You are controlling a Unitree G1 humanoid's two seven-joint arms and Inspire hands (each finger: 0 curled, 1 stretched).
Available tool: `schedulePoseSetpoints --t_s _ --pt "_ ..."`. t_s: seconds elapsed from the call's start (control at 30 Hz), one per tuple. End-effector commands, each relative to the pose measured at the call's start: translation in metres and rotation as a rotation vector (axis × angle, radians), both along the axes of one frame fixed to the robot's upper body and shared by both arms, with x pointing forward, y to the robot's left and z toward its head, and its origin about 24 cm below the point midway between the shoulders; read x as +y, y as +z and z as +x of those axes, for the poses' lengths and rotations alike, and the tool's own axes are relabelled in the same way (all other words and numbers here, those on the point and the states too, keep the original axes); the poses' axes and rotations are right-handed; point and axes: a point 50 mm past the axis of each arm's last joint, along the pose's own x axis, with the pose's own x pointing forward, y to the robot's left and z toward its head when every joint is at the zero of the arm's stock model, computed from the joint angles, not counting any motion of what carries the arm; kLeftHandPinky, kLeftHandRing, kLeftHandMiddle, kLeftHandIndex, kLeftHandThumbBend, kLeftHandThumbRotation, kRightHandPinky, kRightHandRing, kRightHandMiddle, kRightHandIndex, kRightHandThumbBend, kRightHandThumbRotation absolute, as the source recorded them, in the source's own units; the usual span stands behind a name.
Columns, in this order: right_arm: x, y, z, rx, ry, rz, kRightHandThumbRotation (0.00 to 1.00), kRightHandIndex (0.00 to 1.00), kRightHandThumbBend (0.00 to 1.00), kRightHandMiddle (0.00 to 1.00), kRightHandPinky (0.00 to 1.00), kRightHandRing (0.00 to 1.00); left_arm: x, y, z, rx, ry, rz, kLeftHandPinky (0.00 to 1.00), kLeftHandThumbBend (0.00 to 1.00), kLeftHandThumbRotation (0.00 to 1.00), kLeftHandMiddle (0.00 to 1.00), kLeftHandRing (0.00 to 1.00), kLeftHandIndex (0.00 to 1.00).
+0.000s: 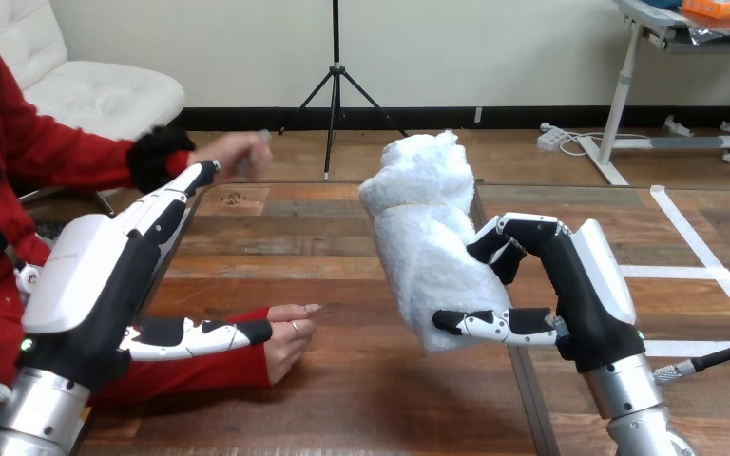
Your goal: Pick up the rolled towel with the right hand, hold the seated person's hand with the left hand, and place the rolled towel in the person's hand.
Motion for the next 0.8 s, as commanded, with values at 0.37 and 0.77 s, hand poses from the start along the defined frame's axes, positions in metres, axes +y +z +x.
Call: schedulePoseSetpoints --t_s 0.37,0.77 --pt "0.0077 0.0235 0.0101 -0.138 0.013 0.077 0.0 0.38 0.74 0.39 0.28 0.33 0.0048 0.0161 0.0209 -0.006 -0.048 0.085 0.68 1.0 0.42 0.83 0.78 0.87" --pt "0.009 0.0277 0.0087 -0.169 0.029 0.093 0.0 0.38 0.74 0.38 0.27 0.32 0.0073 0.0123 0.0253 0.056 -0.075 0.124 0.65 1.0 0.43 0.81 0.74 0.85"
